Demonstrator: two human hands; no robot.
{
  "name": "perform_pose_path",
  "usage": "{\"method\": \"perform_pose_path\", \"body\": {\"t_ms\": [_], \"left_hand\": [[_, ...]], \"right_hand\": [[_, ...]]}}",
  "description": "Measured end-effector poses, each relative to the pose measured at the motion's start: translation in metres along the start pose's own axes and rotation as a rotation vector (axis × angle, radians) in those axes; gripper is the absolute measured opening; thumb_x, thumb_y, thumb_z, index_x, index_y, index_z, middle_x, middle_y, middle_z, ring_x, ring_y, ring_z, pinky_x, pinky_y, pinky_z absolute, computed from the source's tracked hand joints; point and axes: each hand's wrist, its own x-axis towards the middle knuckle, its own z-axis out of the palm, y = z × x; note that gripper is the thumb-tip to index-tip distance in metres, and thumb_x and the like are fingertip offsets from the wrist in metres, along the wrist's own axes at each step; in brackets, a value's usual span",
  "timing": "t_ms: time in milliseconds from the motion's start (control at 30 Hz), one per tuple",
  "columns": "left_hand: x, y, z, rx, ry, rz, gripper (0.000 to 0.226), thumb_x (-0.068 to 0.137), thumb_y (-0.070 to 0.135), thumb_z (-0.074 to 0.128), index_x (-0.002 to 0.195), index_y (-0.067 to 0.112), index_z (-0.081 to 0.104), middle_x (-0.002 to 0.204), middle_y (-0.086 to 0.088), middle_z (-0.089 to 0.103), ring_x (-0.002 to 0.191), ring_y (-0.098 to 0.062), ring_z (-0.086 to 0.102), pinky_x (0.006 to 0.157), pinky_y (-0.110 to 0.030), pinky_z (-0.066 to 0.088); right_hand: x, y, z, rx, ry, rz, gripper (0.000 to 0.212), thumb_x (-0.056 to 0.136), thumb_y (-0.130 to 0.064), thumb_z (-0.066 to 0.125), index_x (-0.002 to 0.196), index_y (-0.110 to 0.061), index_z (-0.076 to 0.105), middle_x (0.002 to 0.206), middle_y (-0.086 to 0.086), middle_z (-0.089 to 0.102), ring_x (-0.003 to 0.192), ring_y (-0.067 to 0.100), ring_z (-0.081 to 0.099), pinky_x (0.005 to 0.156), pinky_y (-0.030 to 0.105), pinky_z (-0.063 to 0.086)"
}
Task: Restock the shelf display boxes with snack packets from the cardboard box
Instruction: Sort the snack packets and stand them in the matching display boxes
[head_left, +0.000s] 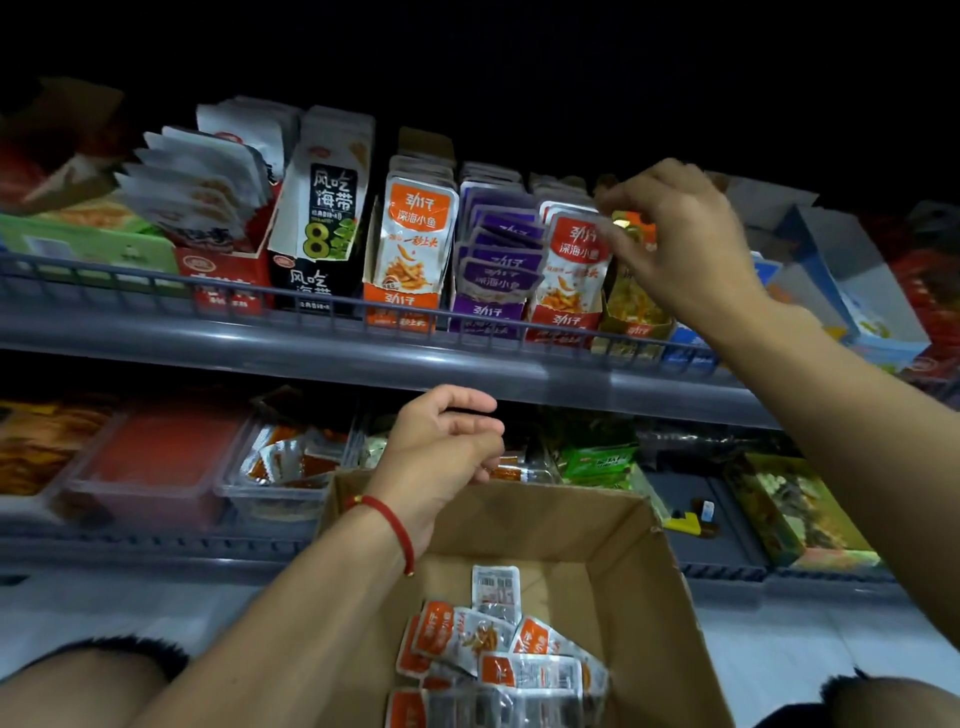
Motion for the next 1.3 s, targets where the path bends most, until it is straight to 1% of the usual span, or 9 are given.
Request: {"method": "perform_pose_path", "body": {"t_ms": [167, 367, 467, 567, 733, 933, 1067, 1200, 1300], "left_hand": [[-0.001, -0.017, 0.001, 0.125, -0.051, -0.056, 0.026, 0.086, -0.004, 0.068, 0.102, 0.015, 0.067, 0.096, -0.010, 0.074, 0.073, -0.018, 0.068, 0.063, -0.029, 0.055], [0.010, -0.072, 0.011, 0.509, -0.214, -0.158, 0.025, 0.084, -0.005, 0.069, 0.090, 0.018, 0.065, 0.095, -0.009, 0.072, 0.066, -0.013, 0.061, 0.053, -0.020, 0.049], [0.015, -0.111, 0.013, 0.788, -0.393, -0.292, 0.025, 0.082, 0.002, 0.074, 0.095, 0.022, 0.069, 0.099, -0.002, 0.071, 0.091, -0.017, 0.069, 0.082, -0.032, 0.060], [0.015, -0.144, 0.018, 0.957, -0.550, -0.372, 0.026, 0.081, 0.012, 0.080, 0.103, 0.022, 0.073, 0.105, 0.004, 0.069, 0.103, -0.018, 0.067, 0.095, -0.038, 0.056], [0.014, -0.191, 0.040, 1.279, -0.741, -0.308, 0.044, 0.083, 0.020, 0.078, 0.125, 0.020, 0.066, 0.123, 0.003, 0.065, 0.114, -0.018, 0.061, 0.100, -0.031, 0.050], [0.030, -0.221, 0.062, 1.540, -0.796, -0.138, 0.032, 0.086, 0.025, 0.069, 0.117, 0.024, 0.066, 0.123, -0.003, 0.065, 0.115, -0.024, 0.058, 0.094, -0.031, 0.046], [0.036, -0.222, 0.069, 1.528, -0.789, -0.152, 0.009, 0.079, 0.021, 0.068, 0.076, 0.026, 0.061, 0.102, -0.002, 0.071, 0.095, -0.023, 0.067, 0.078, -0.026, 0.052], [0.046, -0.191, 0.065, 1.209, -0.768, -0.173, 0.016, 0.089, 0.001, 0.063, 0.081, 0.015, 0.065, 0.090, -0.004, 0.061, 0.083, -0.020, 0.059, 0.076, -0.032, 0.055], [0.050, -0.150, 0.052, 1.065, -0.731, -0.149, 0.015, 0.094, 0.011, 0.067, 0.086, 0.022, 0.063, 0.077, 0.007, 0.068, 0.070, -0.007, 0.062, 0.066, -0.025, 0.051]], "right_hand": [[-0.061, -0.032, -0.014, 0.197, 0.000, -0.060, 0.021, 0.101, -0.027, 0.054, 0.111, -0.013, 0.065, 0.105, 0.006, 0.064, 0.092, 0.020, 0.059, 0.074, 0.042, 0.053], [-0.161, -0.057, 0.020, 0.280, -0.387, -0.177, 0.030, 0.102, -0.039, 0.043, 0.106, -0.020, 0.066, 0.096, -0.001, 0.065, 0.080, 0.019, 0.064, 0.063, 0.037, 0.054], [-0.196, -0.054, 0.043, 0.272, -0.706, -0.189, 0.041, 0.100, -0.053, 0.030, 0.107, -0.028, 0.062, 0.099, -0.006, 0.065, 0.082, 0.016, 0.064, 0.068, 0.038, 0.054], [-0.202, -0.043, 0.056, 0.342, -0.905, -0.123, 0.028, 0.102, -0.051, 0.045, 0.110, -0.032, 0.065, 0.097, -0.008, 0.070, 0.084, 0.012, 0.066, 0.075, 0.038, 0.056], [-0.189, -0.029, 0.063, 0.512, -0.897, -0.044, 0.019, 0.100, -0.036, 0.060, 0.111, -0.027, 0.072, 0.104, -0.006, 0.075, 0.091, 0.009, 0.067, 0.084, 0.035, 0.057], [-0.185, -0.022, 0.063, 0.581, -0.898, -0.012, 0.021, 0.100, -0.039, 0.059, 0.112, -0.027, 0.072, 0.101, -0.006, 0.072, 0.090, 0.014, 0.066, 0.085, 0.041, 0.057], [-0.185, -0.018, 0.059, 0.608, -0.880, 0.028, 0.022, 0.100, -0.040, 0.060, 0.112, -0.026, 0.072, 0.101, -0.005, 0.071, 0.092, 0.015, 0.066, 0.084, 0.040, 0.057], [-0.185, -0.014, 0.053, 0.578, -0.951, 0.033, 0.024, 0.099, -0.042, 0.061, 0.113, -0.026, 0.072, 0.105, -0.003, 0.070, 0.096, 0.018, 0.065, 0.087, 0.039, 0.056], [-0.186, -0.016, 0.049, 0.520, -1.096, 0.013, 0.029, 0.095, -0.042, 0.068, 0.118, -0.025, 0.070, 0.113, -0.004, 0.070, 0.106, 0.016, 0.062, 0.092, 0.032, 0.052]]}}
